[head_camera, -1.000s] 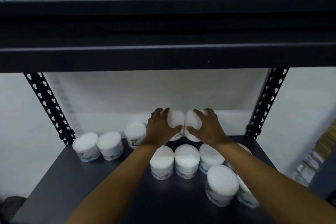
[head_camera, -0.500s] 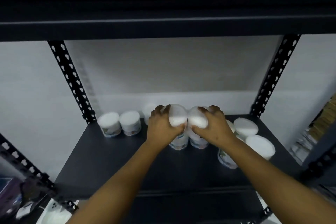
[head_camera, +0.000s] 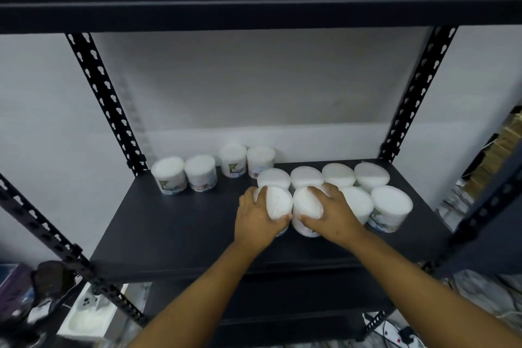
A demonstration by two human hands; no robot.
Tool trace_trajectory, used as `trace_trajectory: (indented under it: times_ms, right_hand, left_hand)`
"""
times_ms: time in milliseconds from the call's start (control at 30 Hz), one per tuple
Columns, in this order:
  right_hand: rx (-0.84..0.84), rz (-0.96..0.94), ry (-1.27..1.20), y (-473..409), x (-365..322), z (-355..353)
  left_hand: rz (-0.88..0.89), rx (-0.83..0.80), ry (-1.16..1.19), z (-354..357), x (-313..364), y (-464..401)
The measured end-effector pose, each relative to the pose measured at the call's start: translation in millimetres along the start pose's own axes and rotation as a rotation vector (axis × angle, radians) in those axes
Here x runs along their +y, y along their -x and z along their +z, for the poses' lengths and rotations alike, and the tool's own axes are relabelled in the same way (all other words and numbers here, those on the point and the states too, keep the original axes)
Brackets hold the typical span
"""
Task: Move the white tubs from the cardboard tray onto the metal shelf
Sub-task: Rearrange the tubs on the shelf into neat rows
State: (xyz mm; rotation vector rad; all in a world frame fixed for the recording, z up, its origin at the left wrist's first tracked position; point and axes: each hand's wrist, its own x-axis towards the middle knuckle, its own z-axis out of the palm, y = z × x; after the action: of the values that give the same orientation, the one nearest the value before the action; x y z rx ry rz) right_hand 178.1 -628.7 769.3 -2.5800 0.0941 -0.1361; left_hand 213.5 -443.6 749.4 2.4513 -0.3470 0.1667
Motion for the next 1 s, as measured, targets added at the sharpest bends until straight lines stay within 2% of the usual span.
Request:
trace_trajectory:
  times_ms: [133,233,433,633,767,1000]
  right_hand:
    - [-0.051,-0.032,0.076,-6.2,15.5,7.0]
    - [-0.023,-0.077,0.168,-11.9,27.9,11.3]
    - [-0.048,-0.09,0.355,-22.0,50.0,18.5]
    - [-0.007,-0.153,0.377,-21.2,55.3,19.3]
    - [-0.033,-0.258,0.361,-13.6,62.5,21.4]
    - [-0.044,-0.311,0.279,-6.7,65.0,20.3]
  left_hand:
    - [-0.065,-0.017,0.007,16.8,-0.8,3.1]
    - [-0.098,-0.046,0.009,28.8,-1.4,3.4]
    - [-0.106,0.021,0.025,50.4,2.9,-0.3]
    - [-0.108,0.051,-0.001,57.2,3.7,-1.9]
    - [-0.1,0.091,-0.051,58.7,-0.8,2.4]
    - [0.008,0.124,-0.032,61.7,-14.5,7.5]
